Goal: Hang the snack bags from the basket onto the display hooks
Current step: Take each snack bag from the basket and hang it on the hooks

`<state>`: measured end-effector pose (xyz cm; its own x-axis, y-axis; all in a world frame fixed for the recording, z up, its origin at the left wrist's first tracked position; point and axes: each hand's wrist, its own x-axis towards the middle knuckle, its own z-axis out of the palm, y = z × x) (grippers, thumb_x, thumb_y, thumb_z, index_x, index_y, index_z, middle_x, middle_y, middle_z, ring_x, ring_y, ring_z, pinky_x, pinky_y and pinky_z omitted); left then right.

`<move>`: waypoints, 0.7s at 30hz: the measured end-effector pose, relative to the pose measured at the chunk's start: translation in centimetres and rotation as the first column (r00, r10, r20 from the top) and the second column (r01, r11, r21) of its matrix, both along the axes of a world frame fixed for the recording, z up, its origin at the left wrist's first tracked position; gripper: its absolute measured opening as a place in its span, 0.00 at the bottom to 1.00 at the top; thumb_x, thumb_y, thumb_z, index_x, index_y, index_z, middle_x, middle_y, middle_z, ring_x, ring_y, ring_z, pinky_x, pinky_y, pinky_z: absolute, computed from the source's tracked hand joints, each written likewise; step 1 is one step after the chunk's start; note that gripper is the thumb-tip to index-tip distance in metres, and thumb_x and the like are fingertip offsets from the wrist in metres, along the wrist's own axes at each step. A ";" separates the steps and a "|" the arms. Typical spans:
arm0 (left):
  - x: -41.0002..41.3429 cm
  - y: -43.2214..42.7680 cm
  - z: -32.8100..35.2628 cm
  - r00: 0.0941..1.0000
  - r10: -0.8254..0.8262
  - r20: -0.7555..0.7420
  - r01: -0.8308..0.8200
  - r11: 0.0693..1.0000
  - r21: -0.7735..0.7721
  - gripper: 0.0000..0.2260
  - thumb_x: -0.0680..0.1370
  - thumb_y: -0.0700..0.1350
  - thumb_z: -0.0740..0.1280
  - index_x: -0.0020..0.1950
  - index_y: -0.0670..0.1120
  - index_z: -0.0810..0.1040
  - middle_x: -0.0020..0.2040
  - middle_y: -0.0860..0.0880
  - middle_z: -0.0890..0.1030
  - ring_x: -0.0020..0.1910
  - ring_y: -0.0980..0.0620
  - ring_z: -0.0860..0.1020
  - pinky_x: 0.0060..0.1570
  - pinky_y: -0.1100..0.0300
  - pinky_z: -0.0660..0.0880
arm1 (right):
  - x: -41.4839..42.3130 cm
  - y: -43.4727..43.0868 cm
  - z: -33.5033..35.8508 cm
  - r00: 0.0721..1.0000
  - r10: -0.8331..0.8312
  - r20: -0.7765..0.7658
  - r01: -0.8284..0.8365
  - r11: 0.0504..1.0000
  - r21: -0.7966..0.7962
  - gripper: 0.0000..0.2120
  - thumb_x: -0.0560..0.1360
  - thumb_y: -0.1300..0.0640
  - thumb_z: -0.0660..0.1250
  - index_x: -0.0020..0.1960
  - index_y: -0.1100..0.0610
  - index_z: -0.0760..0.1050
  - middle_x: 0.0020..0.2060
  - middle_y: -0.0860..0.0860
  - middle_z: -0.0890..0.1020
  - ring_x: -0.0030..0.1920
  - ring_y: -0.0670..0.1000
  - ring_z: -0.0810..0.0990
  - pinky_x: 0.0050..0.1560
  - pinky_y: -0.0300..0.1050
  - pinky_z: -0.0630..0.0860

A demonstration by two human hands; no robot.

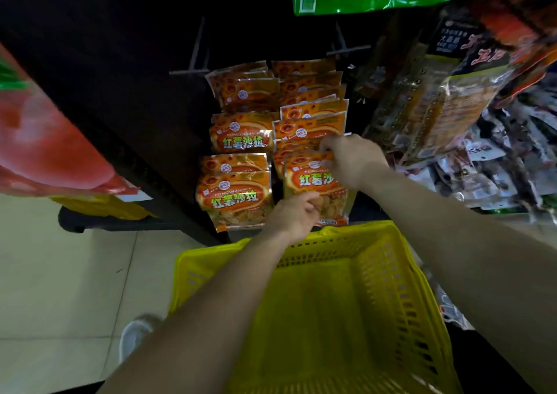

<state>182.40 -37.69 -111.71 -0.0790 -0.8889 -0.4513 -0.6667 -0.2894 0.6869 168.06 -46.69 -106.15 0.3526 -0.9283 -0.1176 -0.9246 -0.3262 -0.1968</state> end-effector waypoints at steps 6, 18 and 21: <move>0.2 -0.7 -2.0 0.997 0.044 0.058 -0.040 0.997 -0.066 0.20 0.82 0.45 0.61 0.74 0.59 0.70 0.67 0.55 0.78 0.57 0.47 0.81 0.56 0.51 0.79 | 0.3 -0.9 -1.8 0.998 0.035 0.061 -0.033 0.999 -0.033 0.09 0.76 0.49 0.69 0.56 0.46 0.75 0.51 0.53 0.82 0.51 0.60 0.80 0.50 0.50 0.71; 0.0 -1.1 -4.1 0.997 0.016 -0.081 -0.013 0.999 0.041 0.16 0.83 0.45 0.60 0.70 0.57 0.74 0.69 0.50 0.77 0.56 0.51 0.80 0.49 0.58 0.78 | 0.6 -1.4 -2.2 0.992 0.076 0.100 -0.066 0.993 -0.095 0.10 0.75 0.50 0.71 0.54 0.47 0.74 0.51 0.51 0.82 0.54 0.57 0.79 0.58 0.52 0.70; -0.6 -0.7 -4.8 0.998 -0.062 -0.033 0.064 0.995 0.081 0.20 0.84 0.47 0.58 0.75 0.61 0.67 0.75 0.53 0.70 0.53 0.45 0.81 0.44 0.56 0.78 | 0.1 -1.2 -2.4 0.994 0.073 0.086 -0.066 0.995 -0.077 0.10 0.74 0.49 0.71 0.53 0.46 0.74 0.50 0.51 0.82 0.55 0.58 0.79 0.58 0.52 0.69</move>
